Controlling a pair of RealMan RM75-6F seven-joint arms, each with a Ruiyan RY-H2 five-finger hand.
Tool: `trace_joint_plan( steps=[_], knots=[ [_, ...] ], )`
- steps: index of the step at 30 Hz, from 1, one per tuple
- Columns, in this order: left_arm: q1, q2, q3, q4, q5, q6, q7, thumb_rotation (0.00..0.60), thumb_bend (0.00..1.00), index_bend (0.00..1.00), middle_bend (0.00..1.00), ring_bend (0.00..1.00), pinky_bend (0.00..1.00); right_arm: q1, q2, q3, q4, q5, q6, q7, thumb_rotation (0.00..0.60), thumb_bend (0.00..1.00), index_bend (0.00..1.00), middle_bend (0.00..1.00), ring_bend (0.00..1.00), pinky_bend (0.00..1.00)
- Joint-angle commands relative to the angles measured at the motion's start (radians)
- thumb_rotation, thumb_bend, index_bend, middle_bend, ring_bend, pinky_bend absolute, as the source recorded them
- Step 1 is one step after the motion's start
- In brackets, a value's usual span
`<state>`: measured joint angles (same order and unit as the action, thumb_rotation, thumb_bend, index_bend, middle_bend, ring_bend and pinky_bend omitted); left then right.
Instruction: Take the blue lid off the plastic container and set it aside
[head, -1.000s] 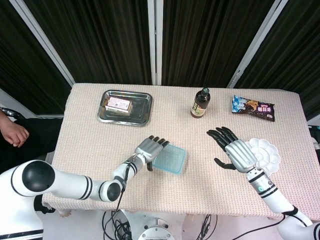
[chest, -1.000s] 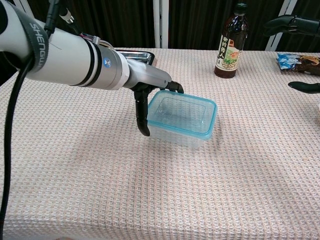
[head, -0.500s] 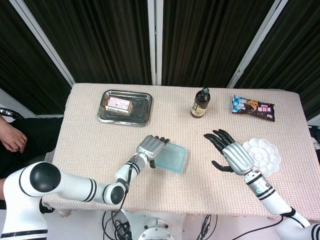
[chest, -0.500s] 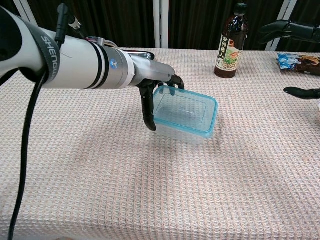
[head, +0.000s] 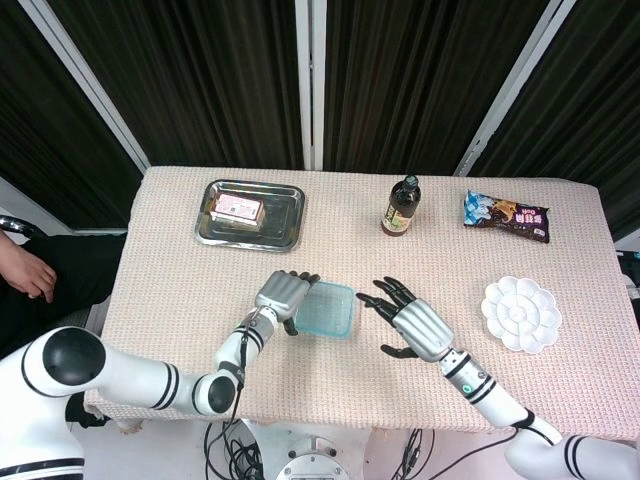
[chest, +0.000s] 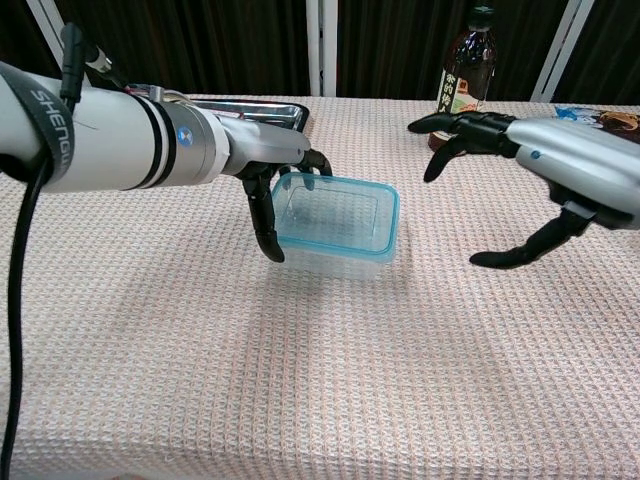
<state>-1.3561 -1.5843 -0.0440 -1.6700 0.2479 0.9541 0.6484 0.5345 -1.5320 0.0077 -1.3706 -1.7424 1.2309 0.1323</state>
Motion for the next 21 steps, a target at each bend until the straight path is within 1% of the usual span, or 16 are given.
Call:
trace_joint_plan(
  steps=[1,3,10,13,15,21],
  knots=[
    [0.008,-0.002,-0.006,0.003,0.000,0.000,0.001,0.600,0.00,0.20,0.28,0.20,0.28,0.012,-0.092,0.012,0.087,-0.016,0.030,-0.025,0.600,0.03,0.20,0.34,0.10,0.17],
    [0.015,-0.002,-0.012,0.005,0.000,-0.004,-0.001,0.600,0.00,0.20,0.28,0.20,0.28,0.017,-0.131,0.015,0.126,-0.020,0.041,-0.021,0.600,0.03,0.25,0.38,0.13,0.22],
    [0.030,-0.006,-0.023,0.012,0.005,-0.010,0.010,0.600,0.00,0.20,0.28,0.20,0.28,0.049,-0.221,0.032,0.234,-0.042,0.083,-0.007,0.600,0.03,0.36,0.43,0.19,0.30],
    [0.032,-0.010,-0.027,0.016,0.009,-0.013,0.018,0.600,0.00,0.20,0.28,0.20,0.28,0.062,-0.253,0.035,0.282,-0.057,0.108,-0.001,0.600,0.03,0.39,0.46,0.21,0.31],
    [0.035,-0.012,-0.032,0.016,0.009,-0.014,0.021,0.600,0.00,0.20,0.28,0.20,0.28,0.069,-0.270,0.033,0.308,-0.061,0.114,0.006,0.600,0.03,0.41,0.47,0.22,0.32],
    [0.041,-0.009,-0.039,0.013,0.010,-0.017,0.031,0.600,0.00,0.20,0.28,0.20,0.28,0.077,-0.284,0.018,0.341,-0.054,0.110,0.022,0.600,0.03,0.41,0.47,0.22,0.32]
  ],
)
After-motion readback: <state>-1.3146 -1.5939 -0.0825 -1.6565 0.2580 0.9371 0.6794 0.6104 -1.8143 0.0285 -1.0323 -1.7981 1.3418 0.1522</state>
